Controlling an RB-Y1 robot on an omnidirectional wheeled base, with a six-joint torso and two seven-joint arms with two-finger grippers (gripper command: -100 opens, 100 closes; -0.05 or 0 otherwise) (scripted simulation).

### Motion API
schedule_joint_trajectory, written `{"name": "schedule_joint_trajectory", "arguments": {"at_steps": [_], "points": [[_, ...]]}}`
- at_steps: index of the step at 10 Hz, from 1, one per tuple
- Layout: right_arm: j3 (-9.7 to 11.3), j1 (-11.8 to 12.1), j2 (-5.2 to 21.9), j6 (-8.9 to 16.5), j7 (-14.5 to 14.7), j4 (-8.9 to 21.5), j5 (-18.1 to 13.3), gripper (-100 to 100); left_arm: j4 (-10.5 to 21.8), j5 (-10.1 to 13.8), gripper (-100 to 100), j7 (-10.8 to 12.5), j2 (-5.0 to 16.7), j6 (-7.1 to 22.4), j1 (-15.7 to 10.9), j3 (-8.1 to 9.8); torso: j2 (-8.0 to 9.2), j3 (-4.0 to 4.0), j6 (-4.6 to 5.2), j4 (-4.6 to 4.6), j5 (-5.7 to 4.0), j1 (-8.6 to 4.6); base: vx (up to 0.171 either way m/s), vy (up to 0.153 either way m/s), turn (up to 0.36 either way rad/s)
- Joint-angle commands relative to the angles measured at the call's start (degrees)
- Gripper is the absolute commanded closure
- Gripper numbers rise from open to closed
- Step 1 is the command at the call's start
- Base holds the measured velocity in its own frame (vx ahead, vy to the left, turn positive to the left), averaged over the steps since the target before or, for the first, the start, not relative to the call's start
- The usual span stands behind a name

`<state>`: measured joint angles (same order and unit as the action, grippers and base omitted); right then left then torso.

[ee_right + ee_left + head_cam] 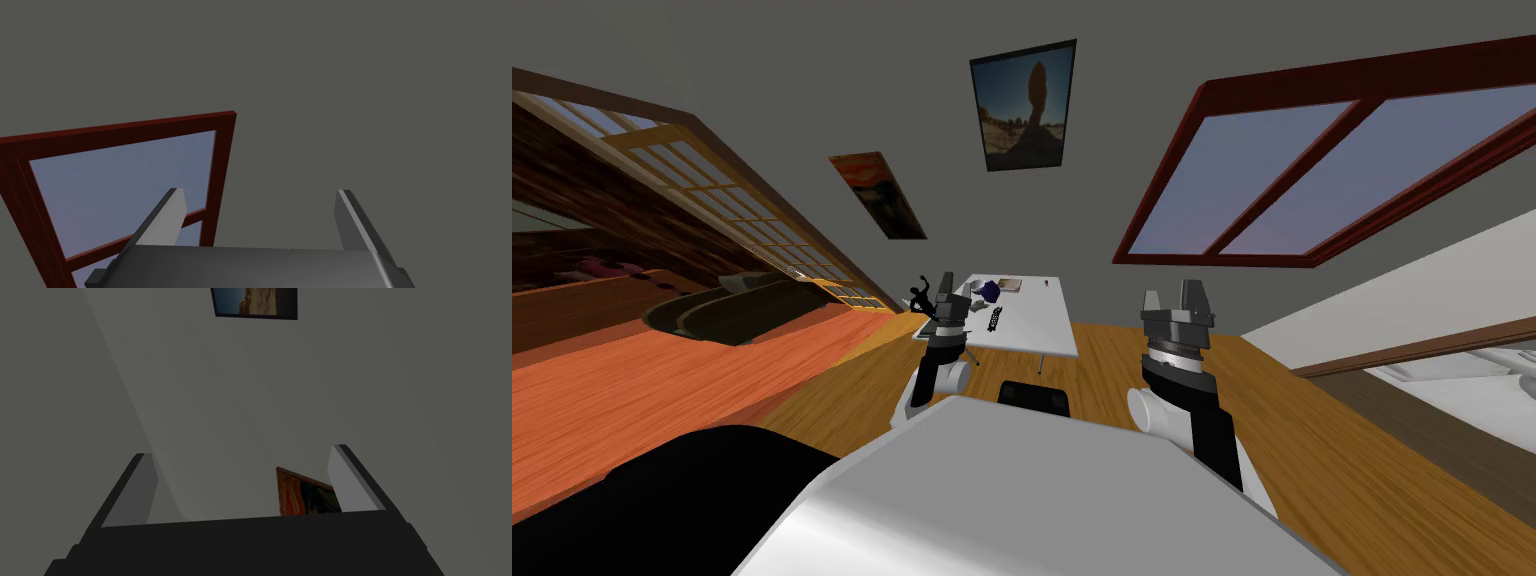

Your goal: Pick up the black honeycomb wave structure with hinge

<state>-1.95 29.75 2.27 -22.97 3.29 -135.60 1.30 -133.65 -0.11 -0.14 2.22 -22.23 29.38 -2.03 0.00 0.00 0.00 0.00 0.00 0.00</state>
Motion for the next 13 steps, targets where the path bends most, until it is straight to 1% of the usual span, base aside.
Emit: {"name": "schedule_joint_trajectory", "arguments": {"at_steps": [1, 4, 6, 9, 10, 11, 12, 13], "points": [[0.0, 0.0, 0.0, 0.0, 0.0, 0.0, 0.0, 0, 0.5, 0.7, -100, -0.7, 2.3, 0.4, -0.9, 0.45, 0.0, 0.0, 0.0, 0.0, 0.0, 0.0, -0.021, 0.02, -0.034], [0.0, 0.0, 0.0, 0.0, 0.0, 0.0, 0.0, 0, 1.9, 2.4, -100, -2.2, 6.2, 1.7, -3.0, 1.31, 0.16, 0.09, 0.01, 0.03, 0.06, 0.25, -0.045, 0.057, -0.052], [0.0, 0.0, 0.0, 0.0, 0.0, 0.0, 0.0, 0, 3.2, 4.0, -100, -3.4, 9.6, 3.0, -4.8, 1.91, 0.19, 0.11, 0.01, 0.04, 0.07, 0.3, -0.065, 0.074, -0.071], [0.0, 0.0, 0.0, 0.0, 0.0, 0.0, 0.0, 0, 6.0, 6.6, -100, -5.2, 15.1, 5.7, -7.8, 2.57, 0.32, 0.18, 0.0, 0.07, 0.08, 0.37, -0.083, 0.084, -0.116], [0.0, 0.0, 0.0, 0.0, 0.0, 0.0, 0.0, 0, 6.0, 6.6, -100, -5.2, 15.7, 5.7, -7.8, 2.57, 0.27, 0.16, 0.01, 0.06, 0.09, 0.38, -0.043, 0.057, -0.046], [0.0, 0.0, 0.0, 0.0, 0.0, 0.0, 0.0, 0, 7.0, 7.6, -100, -5.8, 18.0, 6.8, -8.8, 2.7, 0.18, 0.11, -0.01, 0.05, 0.07, 0.28, -0.034, 0.041, -0.073], [0.0, 0.0, 0.0, 0.0, 0.0, 0.0, 0.0, 0, 8.2, 8.5, -100, -6.3, 19.7, 8.0, -9.8, 2.76, 0.13, 0.08, 0.01, 0.03, 0.05, 0.21, -0.062, 0.05, -0.129], [0.0, 0.0, 0.0, 0.0, 0.0, 0.0, 0.0, 0, 8.2, 8.5, -100, -6.3, 20.3, 8.0, -9.8, 2.76, 0.18, 0.1, 0.01, 0.04, 0.05, 0.22, -0.054, 0.044, -0.076]]}}
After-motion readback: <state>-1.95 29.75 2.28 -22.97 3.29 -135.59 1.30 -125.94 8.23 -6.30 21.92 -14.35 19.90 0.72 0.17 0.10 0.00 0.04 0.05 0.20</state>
